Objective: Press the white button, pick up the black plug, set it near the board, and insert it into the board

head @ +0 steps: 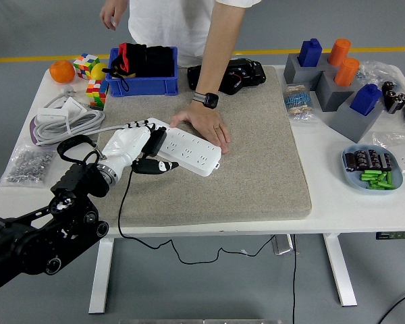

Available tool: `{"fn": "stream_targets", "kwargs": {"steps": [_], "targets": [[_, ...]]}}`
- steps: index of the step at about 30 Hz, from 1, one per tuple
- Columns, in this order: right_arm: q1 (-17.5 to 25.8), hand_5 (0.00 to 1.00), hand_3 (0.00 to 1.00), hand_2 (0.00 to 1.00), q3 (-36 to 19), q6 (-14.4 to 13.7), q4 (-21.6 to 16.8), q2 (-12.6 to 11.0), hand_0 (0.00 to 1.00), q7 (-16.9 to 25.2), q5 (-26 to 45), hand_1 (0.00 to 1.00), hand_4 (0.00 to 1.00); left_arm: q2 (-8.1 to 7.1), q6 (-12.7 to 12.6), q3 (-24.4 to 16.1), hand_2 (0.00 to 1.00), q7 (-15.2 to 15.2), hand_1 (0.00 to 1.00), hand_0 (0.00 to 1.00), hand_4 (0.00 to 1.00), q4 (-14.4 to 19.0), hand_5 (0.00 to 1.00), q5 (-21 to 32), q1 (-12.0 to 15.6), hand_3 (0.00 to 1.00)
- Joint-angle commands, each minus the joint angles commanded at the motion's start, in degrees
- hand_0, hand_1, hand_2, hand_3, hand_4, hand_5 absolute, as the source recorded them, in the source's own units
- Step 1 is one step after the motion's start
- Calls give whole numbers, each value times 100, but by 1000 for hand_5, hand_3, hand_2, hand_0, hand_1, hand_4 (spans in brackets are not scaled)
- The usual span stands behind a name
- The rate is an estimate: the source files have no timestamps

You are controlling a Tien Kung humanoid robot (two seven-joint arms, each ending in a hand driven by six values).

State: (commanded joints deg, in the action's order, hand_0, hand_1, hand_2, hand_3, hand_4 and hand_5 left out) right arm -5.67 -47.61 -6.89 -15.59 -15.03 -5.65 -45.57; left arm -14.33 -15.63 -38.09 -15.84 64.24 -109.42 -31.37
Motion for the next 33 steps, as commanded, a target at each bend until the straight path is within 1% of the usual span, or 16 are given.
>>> {"fn": "stream_targets", "kwargs": {"steps": [1, 2, 6, 9, 14, 19, 20, 24, 27, 31, 32, 33], "targets": [[0, 489, 628, 654, 1, 0, 0, 0, 822, 0, 1, 654, 754, 1, 4, 3, 847, -2, 953, 950, 886, -15, 499, -1, -2, 804], [1, 489, 628, 654, 5, 0, 1, -1, 822, 0, 2, 653, 754, 0, 11, 11, 824, -5, 946, 948, 873, -42, 486, -6, -6, 794], [10, 489, 628, 654, 29, -2, 11, -3, 822, -2, 14, 653, 754, 15, 31, 42, 824, 3, 946, 948, 873, -181, 486, 23, -36, 794], [16, 489, 628, 654, 46, -2, 12, -4, 821, -2, 22, 653, 754, 54, 19, 58, 812, 34, 938, 946, 862, -269, 478, 64, -68, 794], [-2, 489, 628, 654, 60, -3, -3, -3, 822, 2, 25, 653, 754, 165, 20, 102, 807, 78, 929, 940, 854, -470, 471, 118, -178, 786], [-7, 489, 628, 654, 41, -3, -11, -5, 822, 3, 26, 653, 754, 226, 44, 173, 807, 91, 929, 940, 854, -537, 471, 166, -249, 786], [-5, 489, 628, 654, 35, -4, -10, -5, 822, 3, 25, 653, 754, 232, 42, 175, 799, 92, 916, 922, 846, -534, 456, 167, -253, 778], [19, 489, 628, 654, 21, -5, 5, -2, 822, 1, 24, 653, 754, 226, -6, 118, 799, 132, 916, 922, 846, -455, 456, 159, -235, 778], [33, 489, 630, 654, 10, -4, 14, 4, 822, -2, 21, 653, 754, 203, -131, -56, 798, 240, 913, 919, 837, -327, 449, 148, -190, 780], [37, 489, 630, 654, -5, -4, 3, 9, 822, 1, 11, 653, 754, 169, -359, -448, 798, 427, 913, 919, 837, -47, 449, 82, -83, 780], [36, 489, 628, 655, -9, -4, 0, 10, 821, 2, 7, 653, 754, 160, -406, -586, 830, 461, 921, 916, 835, 52, 447, 62, -44, 805], [36, 489, 628, 655, -11, -3, -2, 10, 821, 2, 4, 653, 754, 156, -435, -681, 830, 480, 921, 916, 835, 122, 447, 45, -10, 805]]}}
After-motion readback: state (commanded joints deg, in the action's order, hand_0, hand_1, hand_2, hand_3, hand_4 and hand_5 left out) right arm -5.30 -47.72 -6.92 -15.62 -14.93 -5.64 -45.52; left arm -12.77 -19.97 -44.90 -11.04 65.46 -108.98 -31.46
